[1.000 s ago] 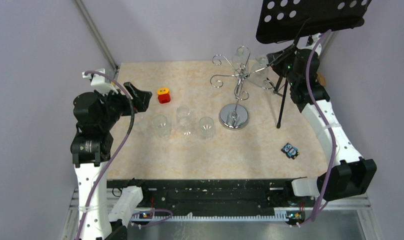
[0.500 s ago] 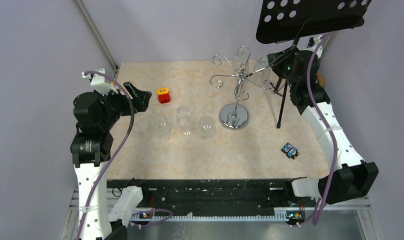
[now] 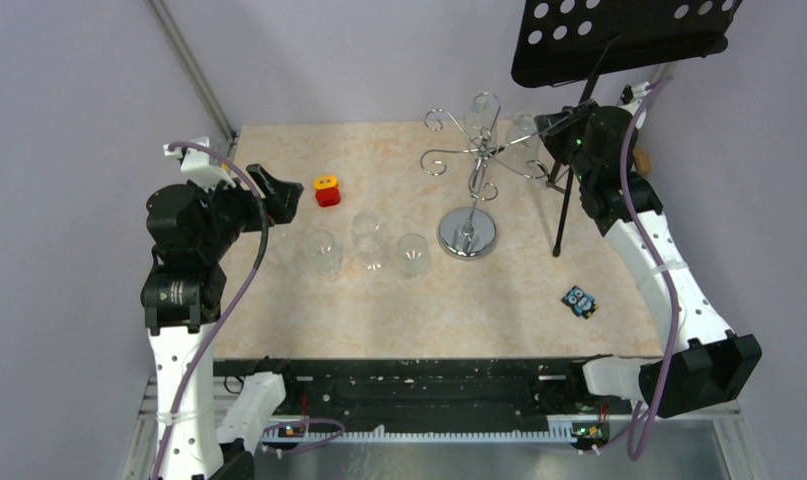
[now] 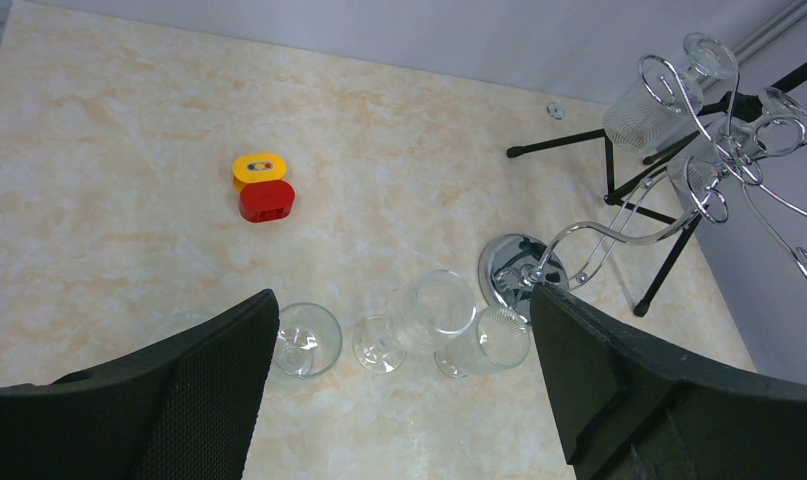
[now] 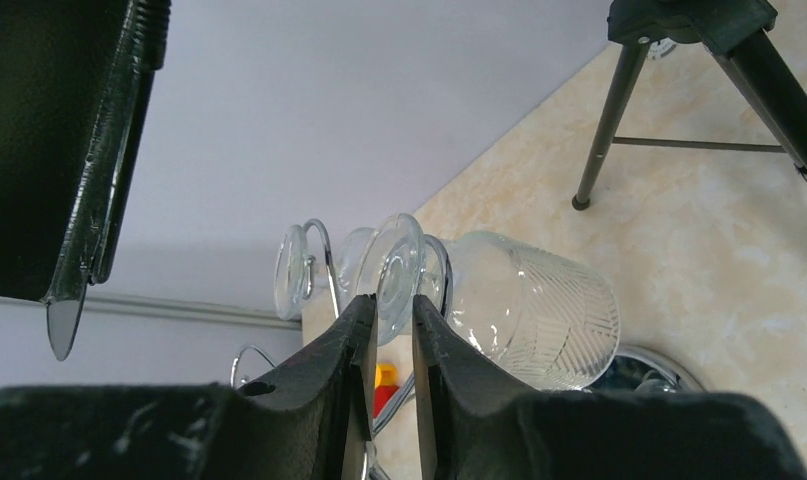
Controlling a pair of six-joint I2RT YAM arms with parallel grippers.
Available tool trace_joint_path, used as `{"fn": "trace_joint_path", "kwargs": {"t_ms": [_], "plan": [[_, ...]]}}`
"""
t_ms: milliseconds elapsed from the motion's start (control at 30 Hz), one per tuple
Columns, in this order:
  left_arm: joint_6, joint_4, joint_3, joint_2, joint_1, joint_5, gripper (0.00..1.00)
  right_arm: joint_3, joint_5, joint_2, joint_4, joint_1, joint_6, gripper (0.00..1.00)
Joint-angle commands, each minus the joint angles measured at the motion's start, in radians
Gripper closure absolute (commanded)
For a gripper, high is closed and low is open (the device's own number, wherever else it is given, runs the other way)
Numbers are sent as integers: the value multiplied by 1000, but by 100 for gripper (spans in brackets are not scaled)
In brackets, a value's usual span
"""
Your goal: Take the wine glass off the wine glass rack
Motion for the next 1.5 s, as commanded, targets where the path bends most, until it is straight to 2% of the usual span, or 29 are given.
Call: {"fn": "trace_joint_path", "kwargs": {"t_ms": [0,200,433,600,1100,1300,1467], "plan": [[12,24,-4,-15,3,-7,1,-9,18,-47,-8,12,74,78],[12,26,-12,-19,3,-10,1,-27,-1,-51,4,12,129,69],[15,27,-19,-24,3,-17,1,-57,3,-46,19,13,201,69],[18,28,-24,-27,3,-19,1,-56,16,-32,17,14,219,74],[24,26,-28,-37,3,-33,1,36,42,49,-43,13,269,70],[26,24,-27,-38,3,-37,1,18,54,52,3,14,292,70],[26,22,-29,-40,3,-40,1,-41,62,18,108,13,297,71]]}}
